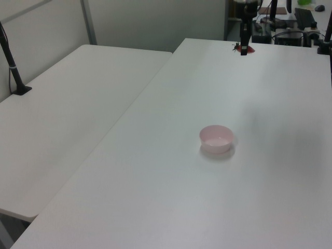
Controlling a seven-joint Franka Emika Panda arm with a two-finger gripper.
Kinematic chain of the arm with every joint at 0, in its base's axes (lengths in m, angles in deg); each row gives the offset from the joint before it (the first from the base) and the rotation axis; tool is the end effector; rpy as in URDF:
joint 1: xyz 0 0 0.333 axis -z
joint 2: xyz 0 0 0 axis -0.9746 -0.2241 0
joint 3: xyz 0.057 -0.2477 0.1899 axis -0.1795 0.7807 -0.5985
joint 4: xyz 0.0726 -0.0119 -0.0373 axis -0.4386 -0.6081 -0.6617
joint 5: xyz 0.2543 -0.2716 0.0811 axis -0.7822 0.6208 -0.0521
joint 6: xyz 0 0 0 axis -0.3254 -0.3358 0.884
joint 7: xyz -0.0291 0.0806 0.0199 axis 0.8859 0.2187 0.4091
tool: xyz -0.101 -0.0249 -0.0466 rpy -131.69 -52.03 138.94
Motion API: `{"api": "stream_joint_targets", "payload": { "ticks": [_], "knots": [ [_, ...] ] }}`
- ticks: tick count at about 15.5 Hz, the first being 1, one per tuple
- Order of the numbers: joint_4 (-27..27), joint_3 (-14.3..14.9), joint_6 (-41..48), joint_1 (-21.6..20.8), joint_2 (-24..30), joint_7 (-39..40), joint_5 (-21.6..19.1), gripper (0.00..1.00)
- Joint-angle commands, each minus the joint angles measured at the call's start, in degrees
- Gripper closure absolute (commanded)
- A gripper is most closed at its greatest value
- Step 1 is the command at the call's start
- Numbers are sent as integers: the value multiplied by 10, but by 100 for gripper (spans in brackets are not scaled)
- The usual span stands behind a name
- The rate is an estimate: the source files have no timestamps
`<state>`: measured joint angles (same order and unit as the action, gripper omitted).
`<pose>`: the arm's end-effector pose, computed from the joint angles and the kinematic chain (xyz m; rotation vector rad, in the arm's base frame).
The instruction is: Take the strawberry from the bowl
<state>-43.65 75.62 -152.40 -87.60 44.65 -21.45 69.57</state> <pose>0.5849 -0.0725 0.5289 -3.0437 -0.3640 0.0474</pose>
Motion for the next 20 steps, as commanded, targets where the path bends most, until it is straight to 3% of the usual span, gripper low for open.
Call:
{"api": "stream_joint_targets", "payload": {
  "ticks": [1,7,10,12,13,15,20],
  "knots": [
    [-22,2,-80,-9,-55,13,14,64],
    [-57,-4,-118,-28,-121,15,31,58],
    [-78,-7,-214,-32,-156,3,31,47],
    [-80,-8,-225,-31,-168,3,31,41],
    [-80,-8,-225,-31,-169,3,31,23],
    [-78,-8,-218,-29,-163,1,30,0],
    [-61,-5,-142,-27,-82,-36,34,0]
  ]
}}
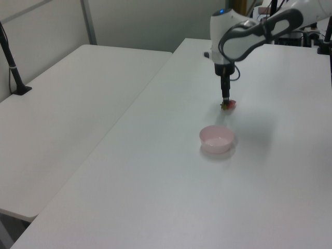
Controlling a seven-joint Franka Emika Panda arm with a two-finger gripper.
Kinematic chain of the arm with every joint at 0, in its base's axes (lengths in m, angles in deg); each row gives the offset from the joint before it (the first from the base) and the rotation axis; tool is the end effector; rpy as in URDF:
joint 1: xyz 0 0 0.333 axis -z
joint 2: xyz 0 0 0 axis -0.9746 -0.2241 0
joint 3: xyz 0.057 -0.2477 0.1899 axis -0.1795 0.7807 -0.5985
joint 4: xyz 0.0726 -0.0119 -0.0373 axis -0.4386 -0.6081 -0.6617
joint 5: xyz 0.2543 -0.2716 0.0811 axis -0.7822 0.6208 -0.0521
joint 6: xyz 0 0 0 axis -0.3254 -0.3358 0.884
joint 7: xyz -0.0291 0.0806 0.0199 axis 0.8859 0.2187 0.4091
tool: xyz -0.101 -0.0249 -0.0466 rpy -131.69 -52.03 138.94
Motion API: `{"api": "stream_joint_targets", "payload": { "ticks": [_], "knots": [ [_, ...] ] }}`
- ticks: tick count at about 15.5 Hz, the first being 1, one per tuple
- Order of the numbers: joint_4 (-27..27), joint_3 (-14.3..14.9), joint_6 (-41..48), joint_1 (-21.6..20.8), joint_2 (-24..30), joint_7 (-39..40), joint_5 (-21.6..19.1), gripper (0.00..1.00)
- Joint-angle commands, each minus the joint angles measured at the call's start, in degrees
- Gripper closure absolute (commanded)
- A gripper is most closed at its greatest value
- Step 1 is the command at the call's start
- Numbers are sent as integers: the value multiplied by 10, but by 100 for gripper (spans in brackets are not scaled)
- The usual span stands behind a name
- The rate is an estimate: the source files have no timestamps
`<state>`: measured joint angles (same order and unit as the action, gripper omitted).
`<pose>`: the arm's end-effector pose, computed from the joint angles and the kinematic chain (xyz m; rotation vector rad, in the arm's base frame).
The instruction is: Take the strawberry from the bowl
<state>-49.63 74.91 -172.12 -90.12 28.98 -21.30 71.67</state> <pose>0.6379 -0.0441 0.3470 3.0580 0.4573 -0.1309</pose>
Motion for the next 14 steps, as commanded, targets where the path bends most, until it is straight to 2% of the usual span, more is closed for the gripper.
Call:
{"api": "stream_joint_targets", "payload": {
  "ticks": [1,3,5,7,9,10,12,14],
  "knots": [
    [2,4,65,-2,99,-55,23,0],
    [3,0,76,11,149,-98,56,0],
    [3,-19,99,37,187,-135,61,0],
    [4,-78,108,85,212,-160,81,0],
    [3,-144,136,140,233,-176,82,0],
    [3,-165,161,152,239,-177,83,0],
    [3,-181,184,159,241,-180,81,0],
    [9,-182,186,157,246,-179,79,0]
  ]
}}
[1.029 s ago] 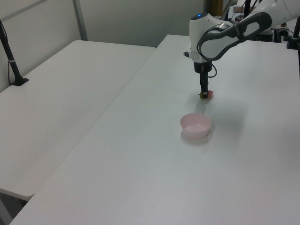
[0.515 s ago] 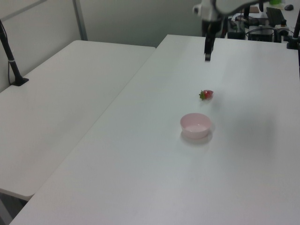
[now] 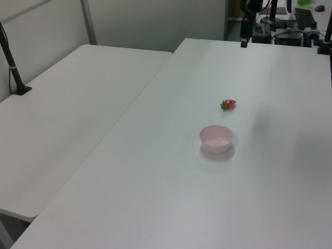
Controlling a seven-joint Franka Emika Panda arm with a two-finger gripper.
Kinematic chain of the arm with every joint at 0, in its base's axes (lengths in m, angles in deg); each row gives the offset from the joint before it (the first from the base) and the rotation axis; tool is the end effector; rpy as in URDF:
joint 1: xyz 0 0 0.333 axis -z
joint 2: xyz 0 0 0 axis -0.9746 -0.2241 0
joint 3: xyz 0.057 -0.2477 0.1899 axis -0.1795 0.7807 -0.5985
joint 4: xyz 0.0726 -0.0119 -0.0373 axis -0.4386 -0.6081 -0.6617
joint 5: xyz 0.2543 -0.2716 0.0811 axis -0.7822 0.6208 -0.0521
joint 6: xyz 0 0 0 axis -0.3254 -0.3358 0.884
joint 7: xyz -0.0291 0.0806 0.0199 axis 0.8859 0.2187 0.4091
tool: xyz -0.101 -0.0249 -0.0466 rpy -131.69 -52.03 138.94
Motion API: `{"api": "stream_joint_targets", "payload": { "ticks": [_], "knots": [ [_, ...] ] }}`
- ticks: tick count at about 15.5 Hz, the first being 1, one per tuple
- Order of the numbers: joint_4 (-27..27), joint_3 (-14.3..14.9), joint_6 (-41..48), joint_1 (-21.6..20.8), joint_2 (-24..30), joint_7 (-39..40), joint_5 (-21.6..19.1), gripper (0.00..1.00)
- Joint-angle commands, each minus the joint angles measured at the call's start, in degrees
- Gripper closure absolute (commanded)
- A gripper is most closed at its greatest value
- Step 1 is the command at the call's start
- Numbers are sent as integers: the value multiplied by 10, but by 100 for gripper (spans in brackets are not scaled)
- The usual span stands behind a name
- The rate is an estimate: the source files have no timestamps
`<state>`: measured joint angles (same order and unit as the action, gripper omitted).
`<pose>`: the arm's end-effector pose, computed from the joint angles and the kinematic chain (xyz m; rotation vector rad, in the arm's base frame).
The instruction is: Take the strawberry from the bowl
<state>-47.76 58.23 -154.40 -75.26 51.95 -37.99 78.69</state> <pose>0.5587 -0.0463 0.5669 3.0937 0.0936 0.0392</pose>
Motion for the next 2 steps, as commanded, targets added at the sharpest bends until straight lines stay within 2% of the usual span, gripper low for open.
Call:
{"api": "stream_joint_targets", "payload": {
  "ticks": [1,2],
  "knots": [
    [-8,-14,13,6,17,-11,9,0],
    [-6,-14,20,4,18,-9,7,0]
  ]
}}
